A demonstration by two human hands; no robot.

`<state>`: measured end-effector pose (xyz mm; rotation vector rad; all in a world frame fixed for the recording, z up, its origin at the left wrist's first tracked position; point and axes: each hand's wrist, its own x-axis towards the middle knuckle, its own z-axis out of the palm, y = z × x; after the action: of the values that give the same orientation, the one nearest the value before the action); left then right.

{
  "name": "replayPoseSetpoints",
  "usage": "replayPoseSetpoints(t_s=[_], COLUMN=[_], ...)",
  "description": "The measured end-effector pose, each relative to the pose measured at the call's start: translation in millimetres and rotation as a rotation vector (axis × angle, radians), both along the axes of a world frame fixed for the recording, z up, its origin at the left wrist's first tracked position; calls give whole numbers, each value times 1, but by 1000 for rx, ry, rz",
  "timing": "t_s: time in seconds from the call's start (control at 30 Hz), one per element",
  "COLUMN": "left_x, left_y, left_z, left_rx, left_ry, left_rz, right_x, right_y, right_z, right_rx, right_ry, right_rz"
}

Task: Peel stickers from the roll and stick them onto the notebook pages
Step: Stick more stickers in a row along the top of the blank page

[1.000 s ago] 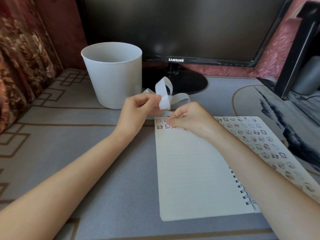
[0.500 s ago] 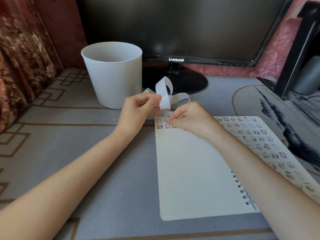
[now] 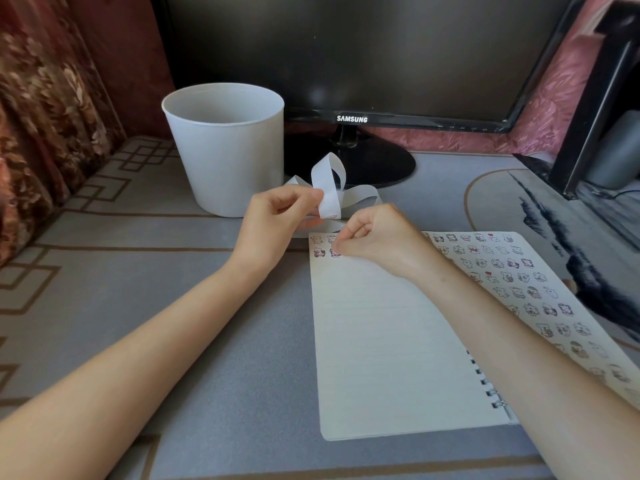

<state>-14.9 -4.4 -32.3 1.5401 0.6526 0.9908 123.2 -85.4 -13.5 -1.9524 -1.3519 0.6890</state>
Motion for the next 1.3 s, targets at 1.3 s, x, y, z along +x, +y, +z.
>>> replayPoseSetpoints(t_s=[1.3], left_x=[0], left_y=[0], left_z=[0], left_rx=[13], left_ry=[-4], left_rz=[26], right_x=[7], right_y=[-2], right_z=[-1], right_rx=[-15], right_ry=[-115], right_rz=[31])
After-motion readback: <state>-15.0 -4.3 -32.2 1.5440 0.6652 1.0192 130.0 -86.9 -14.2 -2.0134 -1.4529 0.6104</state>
